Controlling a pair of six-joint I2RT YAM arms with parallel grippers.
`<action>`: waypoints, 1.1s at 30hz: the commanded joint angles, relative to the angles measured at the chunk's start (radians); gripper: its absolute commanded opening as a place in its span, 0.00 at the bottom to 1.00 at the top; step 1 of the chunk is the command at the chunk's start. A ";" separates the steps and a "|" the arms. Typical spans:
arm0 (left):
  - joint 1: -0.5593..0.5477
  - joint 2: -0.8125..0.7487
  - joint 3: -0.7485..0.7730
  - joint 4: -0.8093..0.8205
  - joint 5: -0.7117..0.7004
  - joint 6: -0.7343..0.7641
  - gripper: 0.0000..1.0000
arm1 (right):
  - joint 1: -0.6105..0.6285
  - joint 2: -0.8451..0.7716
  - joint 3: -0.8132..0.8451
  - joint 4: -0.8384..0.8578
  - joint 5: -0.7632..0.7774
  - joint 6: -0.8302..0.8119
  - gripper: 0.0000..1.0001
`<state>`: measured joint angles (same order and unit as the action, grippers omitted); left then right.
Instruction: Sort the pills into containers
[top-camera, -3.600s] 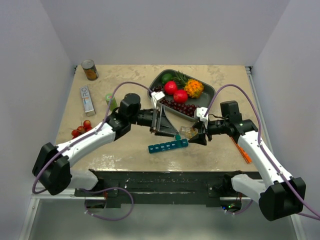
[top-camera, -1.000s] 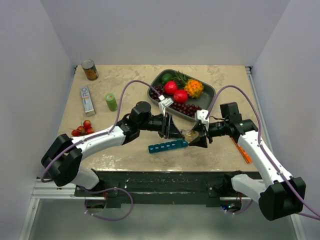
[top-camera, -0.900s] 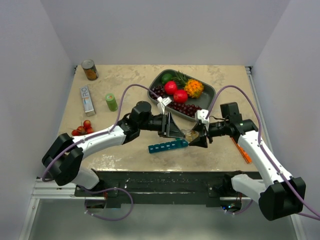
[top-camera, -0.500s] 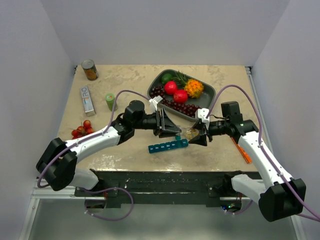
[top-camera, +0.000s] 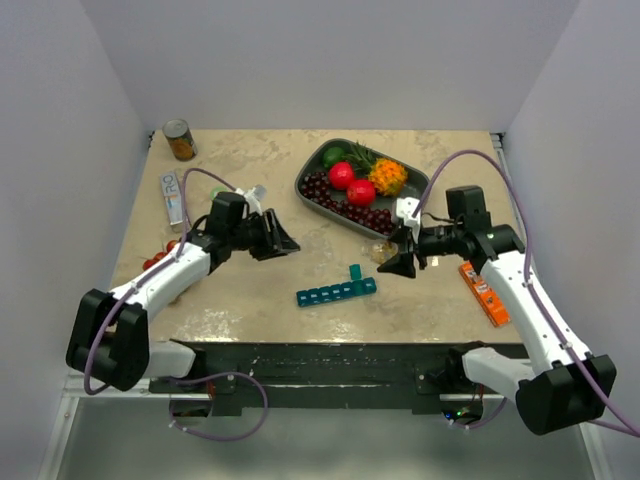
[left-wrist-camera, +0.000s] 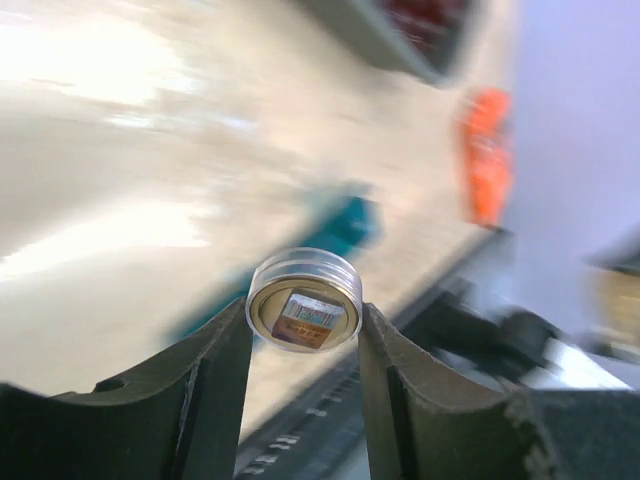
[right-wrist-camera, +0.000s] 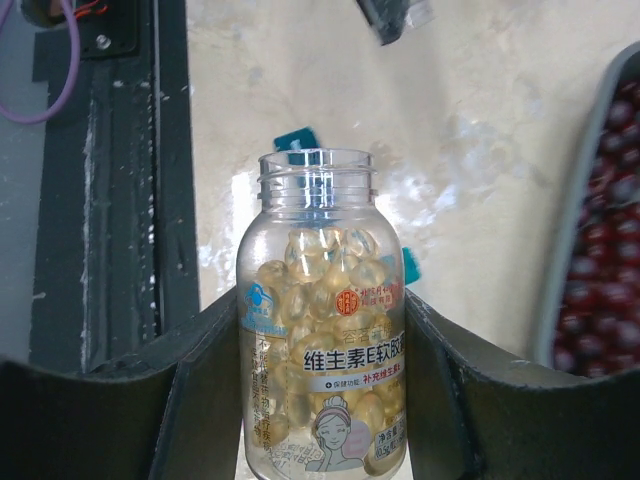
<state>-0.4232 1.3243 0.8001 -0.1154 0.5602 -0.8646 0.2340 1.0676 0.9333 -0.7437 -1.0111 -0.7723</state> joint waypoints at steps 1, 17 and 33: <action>0.099 0.002 -0.010 -0.280 -0.317 0.380 0.00 | -0.005 0.044 0.225 -0.065 0.020 0.028 0.05; 0.201 0.147 -0.071 -0.210 -0.293 0.552 0.50 | -0.009 -0.083 0.299 0.382 0.114 0.591 0.04; 0.239 -0.149 -0.108 -0.182 -0.312 0.608 0.98 | -0.016 -0.140 -0.080 0.231 0.023 0.268 0.06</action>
<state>-0.1917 1.2884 0.6971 -0.3321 0.2619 -0.3065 0.2245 0.9463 0.9039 -0.5507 -0.9215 -0.4522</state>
